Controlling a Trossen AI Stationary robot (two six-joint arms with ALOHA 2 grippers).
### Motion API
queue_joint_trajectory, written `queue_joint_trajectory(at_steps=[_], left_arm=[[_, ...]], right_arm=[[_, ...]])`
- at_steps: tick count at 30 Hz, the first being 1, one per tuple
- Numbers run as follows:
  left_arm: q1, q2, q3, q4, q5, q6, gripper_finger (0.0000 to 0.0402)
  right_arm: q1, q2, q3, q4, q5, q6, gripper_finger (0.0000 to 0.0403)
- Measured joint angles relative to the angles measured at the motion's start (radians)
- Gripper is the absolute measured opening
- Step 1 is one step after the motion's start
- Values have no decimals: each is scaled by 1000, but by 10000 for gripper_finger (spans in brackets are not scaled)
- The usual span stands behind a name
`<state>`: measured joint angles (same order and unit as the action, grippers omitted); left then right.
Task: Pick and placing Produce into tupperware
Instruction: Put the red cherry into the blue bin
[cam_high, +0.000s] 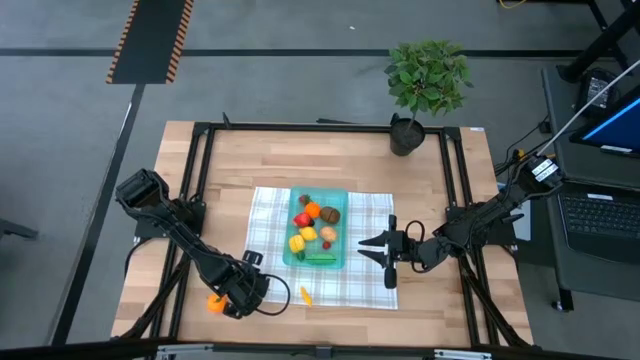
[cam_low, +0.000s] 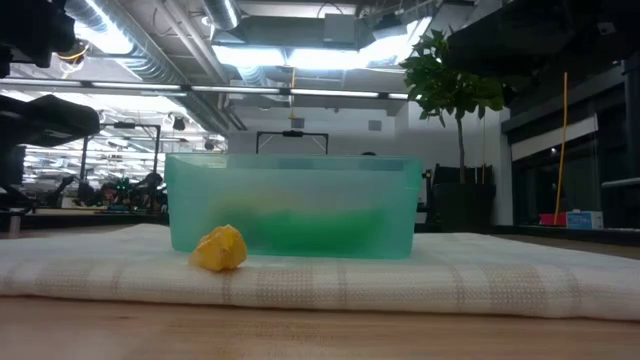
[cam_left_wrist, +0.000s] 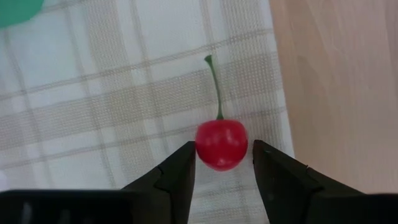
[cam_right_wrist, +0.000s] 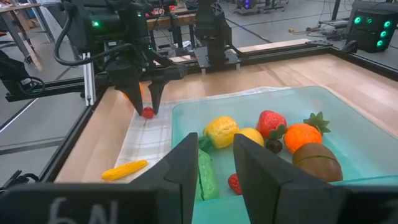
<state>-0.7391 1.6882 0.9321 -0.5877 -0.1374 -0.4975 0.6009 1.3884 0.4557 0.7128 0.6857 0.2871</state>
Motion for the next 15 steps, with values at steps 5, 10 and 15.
queue_joint_trajectory(at_steps=[5,10,15], left_arm=[[2,0,0,1,0,0,129],[2,0,0,9,0,-1,115],[5,0,0,24,0,-25,111]], right_arm=[[0,0,0,0,0,0,104],[0,0,0,0,0,0,104],[0,0,0,0,0,0,104]])
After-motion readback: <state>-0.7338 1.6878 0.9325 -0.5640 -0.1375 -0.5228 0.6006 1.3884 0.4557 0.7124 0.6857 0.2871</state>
